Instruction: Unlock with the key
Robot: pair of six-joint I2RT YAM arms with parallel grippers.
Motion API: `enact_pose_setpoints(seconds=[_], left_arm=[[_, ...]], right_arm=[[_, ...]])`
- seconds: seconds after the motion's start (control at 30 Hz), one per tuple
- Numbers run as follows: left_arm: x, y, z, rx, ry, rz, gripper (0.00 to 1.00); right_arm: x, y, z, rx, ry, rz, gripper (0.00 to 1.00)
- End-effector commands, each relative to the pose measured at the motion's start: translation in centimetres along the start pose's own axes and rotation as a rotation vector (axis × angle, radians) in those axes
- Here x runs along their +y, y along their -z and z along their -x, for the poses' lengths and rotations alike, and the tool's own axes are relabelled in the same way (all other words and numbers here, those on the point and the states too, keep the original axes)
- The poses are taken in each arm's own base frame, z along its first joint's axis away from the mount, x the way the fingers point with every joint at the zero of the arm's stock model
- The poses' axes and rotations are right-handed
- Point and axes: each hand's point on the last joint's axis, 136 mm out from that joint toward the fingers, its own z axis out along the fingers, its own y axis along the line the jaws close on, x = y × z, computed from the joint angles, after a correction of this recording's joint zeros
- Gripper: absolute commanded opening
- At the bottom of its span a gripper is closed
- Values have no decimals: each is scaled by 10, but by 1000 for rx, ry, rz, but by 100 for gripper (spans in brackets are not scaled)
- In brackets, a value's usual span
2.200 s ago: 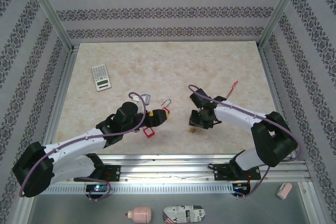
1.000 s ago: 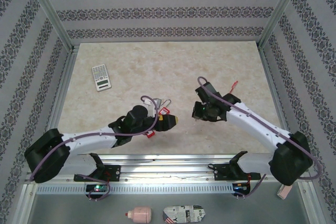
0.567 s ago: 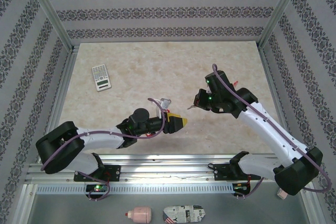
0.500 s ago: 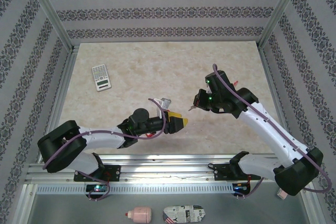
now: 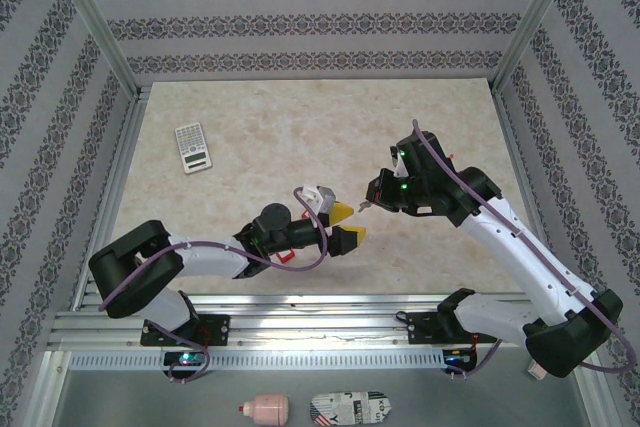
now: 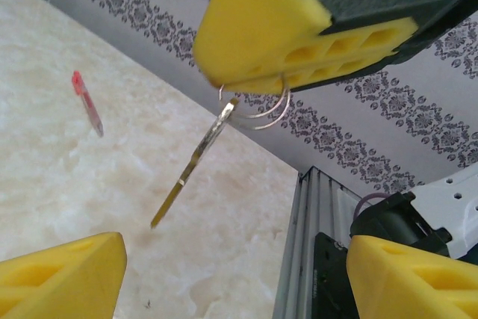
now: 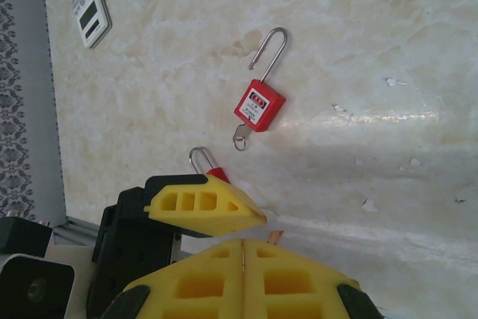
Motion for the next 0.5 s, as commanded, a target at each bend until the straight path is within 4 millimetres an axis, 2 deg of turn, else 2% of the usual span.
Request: enact_pose_setpoints(seconds=[0.0, 0.23, 0.47], left_arm=[[-19, -5, 18, -64, -142, -79, 78], [-18, -10, 8, -37, -206, -99, 76], [-16, -10, 16, -47, -240, -89, 72]], right_arm=[[10, 10, 2, -2, -10, 44, 0], [12, 10, -1, 9, -5, 58, 0], [10, 9, -4, 16, -4, 60, 0]])
